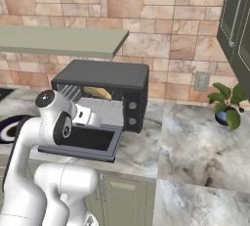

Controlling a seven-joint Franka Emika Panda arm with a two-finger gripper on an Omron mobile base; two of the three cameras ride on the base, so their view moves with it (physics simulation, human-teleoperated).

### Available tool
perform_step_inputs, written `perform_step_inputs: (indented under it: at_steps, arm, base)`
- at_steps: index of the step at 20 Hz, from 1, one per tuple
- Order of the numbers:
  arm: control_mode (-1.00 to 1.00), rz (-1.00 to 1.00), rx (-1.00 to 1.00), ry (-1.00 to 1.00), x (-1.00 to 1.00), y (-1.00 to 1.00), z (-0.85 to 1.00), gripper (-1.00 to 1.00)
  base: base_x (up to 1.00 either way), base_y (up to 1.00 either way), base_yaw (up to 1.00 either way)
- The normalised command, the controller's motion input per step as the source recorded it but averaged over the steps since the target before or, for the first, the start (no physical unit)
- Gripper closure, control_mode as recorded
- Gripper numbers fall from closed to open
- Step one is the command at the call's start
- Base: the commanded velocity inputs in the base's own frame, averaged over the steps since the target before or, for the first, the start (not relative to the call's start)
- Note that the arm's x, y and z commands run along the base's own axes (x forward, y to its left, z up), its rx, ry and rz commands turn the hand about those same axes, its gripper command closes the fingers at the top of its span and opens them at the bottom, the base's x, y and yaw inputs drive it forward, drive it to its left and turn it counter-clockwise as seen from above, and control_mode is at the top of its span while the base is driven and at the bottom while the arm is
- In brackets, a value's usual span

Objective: Pull the toaster oven rack outwards. Pick up the baguette from the plate and place it on the toaster oven rack. Close the toaster oven door fully and set the temperature to the lowest setting.

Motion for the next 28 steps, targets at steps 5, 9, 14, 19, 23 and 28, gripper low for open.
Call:
perform_step_inputs:
  at_steps: [5,9,14,19,23,28]
  arm:
    - [-1.0,0.0,0.0,0.01,-0.31,-0.19,0.0,-1.0]
    - [-1.0,-0.01,0.0,0.0,-0.46,-0.21,0.0,-1.0]
    - [-1.0,-0.03,0.0,0.0,-0.34,-0.04,0.0,-1.0]
    - [-1.0,0.0,0.0,0.0,0.0,0.0,0.0,-1.0]
    - [-1.0,0.0,0.0,0.0,0.0,0.0,0.0,-1.0]
    - [-1.0,0.0,0.0,0.0,0.0,-0.02,-0.01,-1.0]
  base:
    - [0.0,0.0,0.0]
    - [0.0,0.0,0.0]
    - [0.0,0.0,0.0]
    - [0.0,0.0,0.0]
    - [0.0,0.0,0.0]
    - [0.0,0.0,0.0]
